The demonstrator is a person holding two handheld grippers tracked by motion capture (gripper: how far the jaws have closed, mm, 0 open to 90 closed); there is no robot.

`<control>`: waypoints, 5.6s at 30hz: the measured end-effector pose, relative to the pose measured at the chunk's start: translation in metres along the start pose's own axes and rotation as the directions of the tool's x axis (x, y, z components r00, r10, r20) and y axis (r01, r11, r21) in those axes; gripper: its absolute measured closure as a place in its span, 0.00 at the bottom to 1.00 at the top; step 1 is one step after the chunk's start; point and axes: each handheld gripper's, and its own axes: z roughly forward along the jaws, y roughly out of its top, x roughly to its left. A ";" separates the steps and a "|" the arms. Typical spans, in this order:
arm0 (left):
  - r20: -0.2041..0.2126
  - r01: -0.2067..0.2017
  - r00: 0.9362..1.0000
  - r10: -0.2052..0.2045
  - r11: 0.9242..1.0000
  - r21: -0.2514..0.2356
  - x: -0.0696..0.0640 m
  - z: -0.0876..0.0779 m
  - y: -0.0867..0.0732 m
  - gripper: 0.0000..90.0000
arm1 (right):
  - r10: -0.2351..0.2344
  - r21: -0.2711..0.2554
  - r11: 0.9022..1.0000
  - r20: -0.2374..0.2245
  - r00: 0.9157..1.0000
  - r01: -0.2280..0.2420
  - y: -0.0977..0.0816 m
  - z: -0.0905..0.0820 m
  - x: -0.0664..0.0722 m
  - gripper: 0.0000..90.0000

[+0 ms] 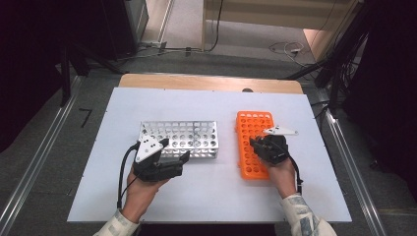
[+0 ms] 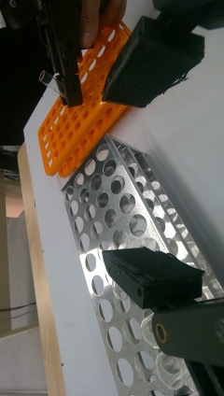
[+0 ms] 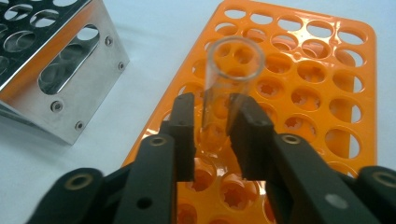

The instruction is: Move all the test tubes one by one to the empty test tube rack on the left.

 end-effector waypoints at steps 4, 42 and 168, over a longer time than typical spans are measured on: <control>-0.002 0.000 1.000 0.000 1.000 -0.001 0.000 -0.001 0.000 0.22 | 0.002 -0.013 1.000 0.012 1.000 -0.002 0.000 -0.003 0.000 0.81; 0.047 -0.061 0.997 0.061 0.998 -0.007 -0.023 0.001 0.004 0.22 | -0.203 -0.038 0.979 -0.253 0.946 0.199 0.005 -0.065 0.078 0.81; -0.156 -0.085 0.984 0.090 0.996 0.039 0.025 0.035 0.009 0.79 | -0.243 -0.041 0.969 -0.332 0.912 0.243 -0.009 -0.042 0.100 0.49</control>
